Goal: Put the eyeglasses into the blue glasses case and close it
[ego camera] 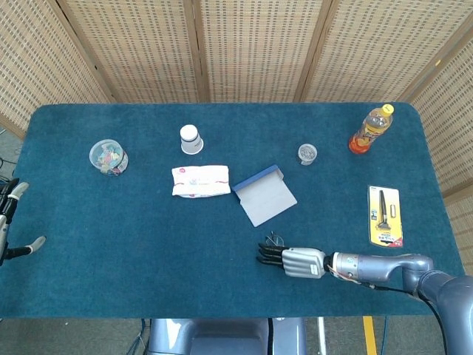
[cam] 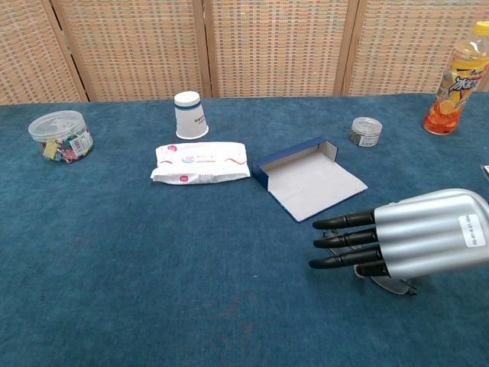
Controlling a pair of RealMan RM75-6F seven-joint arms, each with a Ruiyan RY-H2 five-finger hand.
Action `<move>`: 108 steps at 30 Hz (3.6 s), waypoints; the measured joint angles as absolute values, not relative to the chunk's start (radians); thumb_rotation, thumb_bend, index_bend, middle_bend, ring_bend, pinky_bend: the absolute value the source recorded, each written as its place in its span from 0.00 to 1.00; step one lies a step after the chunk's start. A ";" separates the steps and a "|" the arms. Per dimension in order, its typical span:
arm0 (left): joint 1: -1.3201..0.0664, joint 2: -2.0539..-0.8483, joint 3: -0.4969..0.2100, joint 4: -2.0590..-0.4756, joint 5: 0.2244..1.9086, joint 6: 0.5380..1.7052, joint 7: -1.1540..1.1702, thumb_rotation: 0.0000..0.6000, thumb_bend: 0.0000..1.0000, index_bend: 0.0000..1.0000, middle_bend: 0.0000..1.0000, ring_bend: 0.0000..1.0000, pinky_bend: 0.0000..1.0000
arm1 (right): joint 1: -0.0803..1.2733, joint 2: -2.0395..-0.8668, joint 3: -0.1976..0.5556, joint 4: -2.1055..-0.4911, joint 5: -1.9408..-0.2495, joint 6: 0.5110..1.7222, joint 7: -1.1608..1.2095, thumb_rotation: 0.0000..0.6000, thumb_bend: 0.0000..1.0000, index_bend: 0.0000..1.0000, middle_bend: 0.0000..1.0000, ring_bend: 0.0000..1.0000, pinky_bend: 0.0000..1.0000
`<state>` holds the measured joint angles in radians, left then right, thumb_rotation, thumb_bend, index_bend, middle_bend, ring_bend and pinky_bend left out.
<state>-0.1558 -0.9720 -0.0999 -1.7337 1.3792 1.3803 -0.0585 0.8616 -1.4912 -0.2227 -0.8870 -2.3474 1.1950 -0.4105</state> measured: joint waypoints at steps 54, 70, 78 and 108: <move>-0.165 -0.953 -0.098 -1.727 1.376 1.358 -0.106 1.00 0.12 0.00 0.00 0.00 0.00 | 0.885 -1.457 0.068 -1.193 -1.637 0.980 -0.442 1.00 0.36 0.61 0.00 0.00 0.10; -0.176 -0.941 -0.101 -1.719 1.357 1.325 -0.136 1.00 0.12 0.00 0.00 0.00 0.00 | 1.012 -1.602 0.237 -1.368 -0.790 0.834 -1.058 1.00 0.36 0.61 0.00 0.00 0.10; -0.179 -0.932 -0.106 -1.710 1.342 1.311 -0.166 1.00 0.12 0.00 0.00 0.00 0.00 | 1.131 -1.709 0.233 -1.350 -0.511 0.912 -1.231 1.00 0.36 0.61 0.00 0.00 0.10; -0.184 -0.913 -0.109 -1.688 1.329 1.282 -0.234 1.00 0.12 0.00 0.00 0.00 0.00 | 1.245 -1.810 0.237 -1.193 -0.232 0.997 -1.324 1.00 0.31 0.43 0.00 0.00 0.10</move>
